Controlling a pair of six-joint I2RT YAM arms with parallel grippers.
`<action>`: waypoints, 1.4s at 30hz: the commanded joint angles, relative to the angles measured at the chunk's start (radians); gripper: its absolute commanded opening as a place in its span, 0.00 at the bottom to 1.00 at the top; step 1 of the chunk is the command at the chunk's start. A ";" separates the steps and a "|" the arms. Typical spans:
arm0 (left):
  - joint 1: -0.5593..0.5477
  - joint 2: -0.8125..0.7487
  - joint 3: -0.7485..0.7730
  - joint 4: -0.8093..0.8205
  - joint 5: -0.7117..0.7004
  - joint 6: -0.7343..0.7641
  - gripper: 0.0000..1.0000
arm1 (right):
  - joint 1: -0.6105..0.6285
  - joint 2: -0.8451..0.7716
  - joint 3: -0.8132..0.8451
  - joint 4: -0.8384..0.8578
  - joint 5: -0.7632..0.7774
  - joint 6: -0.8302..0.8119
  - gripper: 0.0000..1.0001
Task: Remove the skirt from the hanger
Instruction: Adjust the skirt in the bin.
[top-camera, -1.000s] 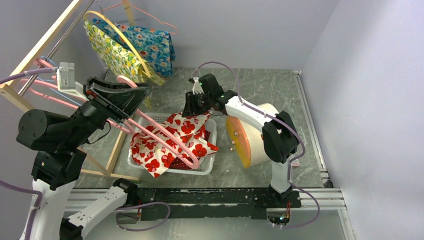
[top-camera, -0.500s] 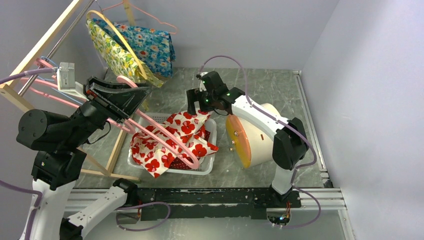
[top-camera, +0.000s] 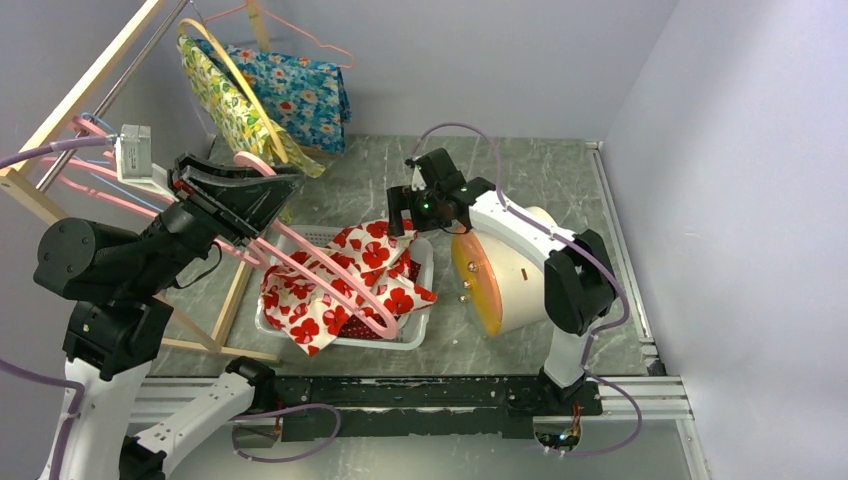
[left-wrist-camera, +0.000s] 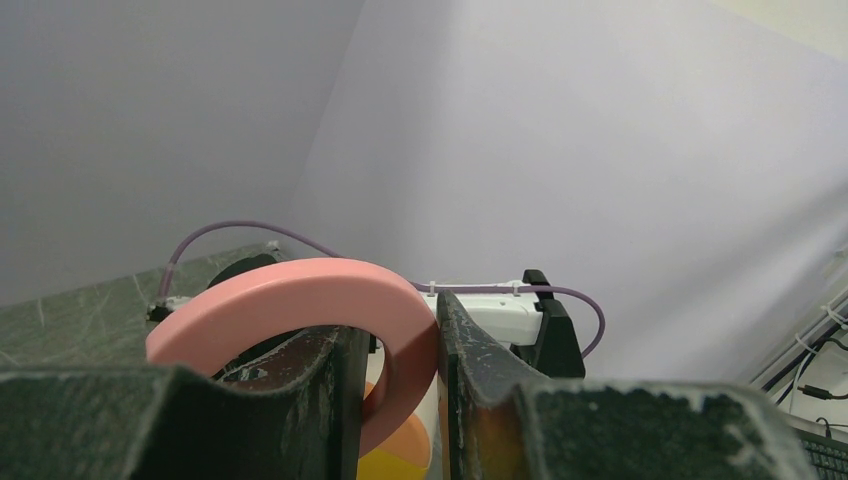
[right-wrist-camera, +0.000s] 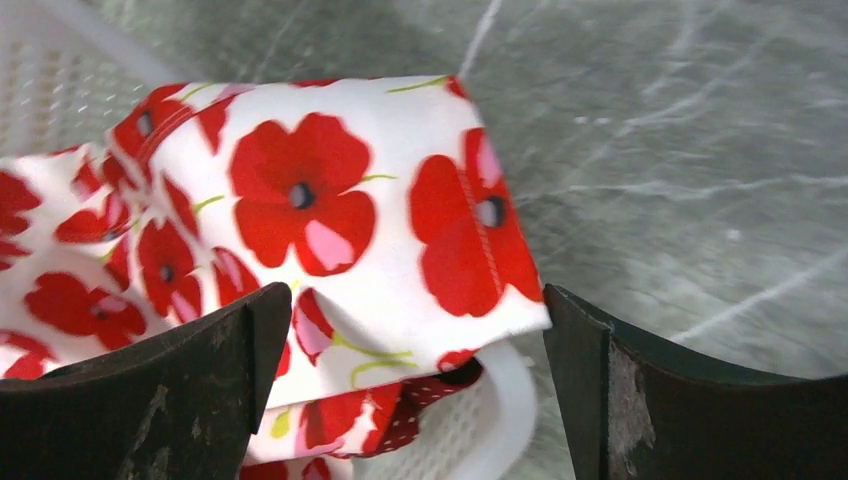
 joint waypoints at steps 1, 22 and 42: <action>-0.004 -0.002 0.022 0.002 0.017 0.006 0.07 | 0.001 0.018 -0.042 0.105 -0.266 0.034 0.95; -0.004 -0.010 0.006 0.009 0.012 -0.001 0.07 | 0.130 -0.153 -0.118 0.286 -0.285 0.008 0.18; -0.004 -0.038 -0.066 0.063 0.010 -0.031 0.07 | 0.449 -0.014 -0.461 0.549 0.030 0.102 0.05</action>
